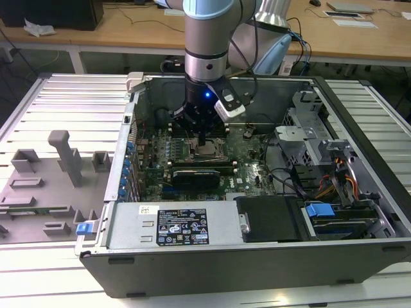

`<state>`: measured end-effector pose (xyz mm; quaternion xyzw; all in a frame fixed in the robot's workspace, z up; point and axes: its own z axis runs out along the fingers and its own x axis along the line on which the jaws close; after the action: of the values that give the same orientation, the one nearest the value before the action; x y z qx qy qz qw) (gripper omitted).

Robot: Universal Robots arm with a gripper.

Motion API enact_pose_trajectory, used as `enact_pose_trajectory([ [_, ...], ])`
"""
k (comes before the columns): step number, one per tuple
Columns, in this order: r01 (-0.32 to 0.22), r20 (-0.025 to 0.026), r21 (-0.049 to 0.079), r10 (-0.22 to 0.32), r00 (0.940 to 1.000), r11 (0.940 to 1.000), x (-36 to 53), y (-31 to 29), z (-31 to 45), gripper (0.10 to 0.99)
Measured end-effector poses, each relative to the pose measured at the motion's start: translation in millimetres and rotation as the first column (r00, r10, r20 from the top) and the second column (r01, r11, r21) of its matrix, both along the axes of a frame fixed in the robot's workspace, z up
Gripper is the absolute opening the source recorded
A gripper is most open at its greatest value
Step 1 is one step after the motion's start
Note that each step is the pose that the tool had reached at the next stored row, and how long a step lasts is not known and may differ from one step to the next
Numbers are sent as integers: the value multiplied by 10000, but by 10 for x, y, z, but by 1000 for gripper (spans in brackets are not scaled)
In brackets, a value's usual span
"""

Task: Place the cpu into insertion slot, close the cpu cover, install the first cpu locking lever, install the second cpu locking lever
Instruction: 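Close the cpu cover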

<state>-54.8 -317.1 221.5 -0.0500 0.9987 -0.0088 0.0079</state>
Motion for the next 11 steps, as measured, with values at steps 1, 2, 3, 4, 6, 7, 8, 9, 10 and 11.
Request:
enact_pose_trajectory([
  [1, 0, 1, 1, 0, 10000, 10000, -2, -32, -3, 106],
  [2, 1, 9, 5, -1, 10000, 10000, -4, -53, -10, 106],
  [3, -1, 25, 11, 1, 10000, 10000, -22, -54, -19, 106],
  [4, -1, 31, 11, 1, 10000, 10000, -43, -53, -25, 106],
  [6, -1, 36, 13, 1, 10000, 10000, -74, -53, -33, 106],
  [7, -1, 37, 12, 1, 10000, 10000, -104, -53, -41, 106],
  [8, 0, 36, 11, 0, 10000, 10000, -121, -53, -58, 106],
  [9, -1, 37, 11, 1, 10000, 10000, -137, -53, -76, 106],
  [10, -1, 37, 11, 1, 10000, 10000, -159, -54, -90, 106],
  [11, -1, 38, 12, 1, 10000, 10000, -172, -53, -103, 106],
])
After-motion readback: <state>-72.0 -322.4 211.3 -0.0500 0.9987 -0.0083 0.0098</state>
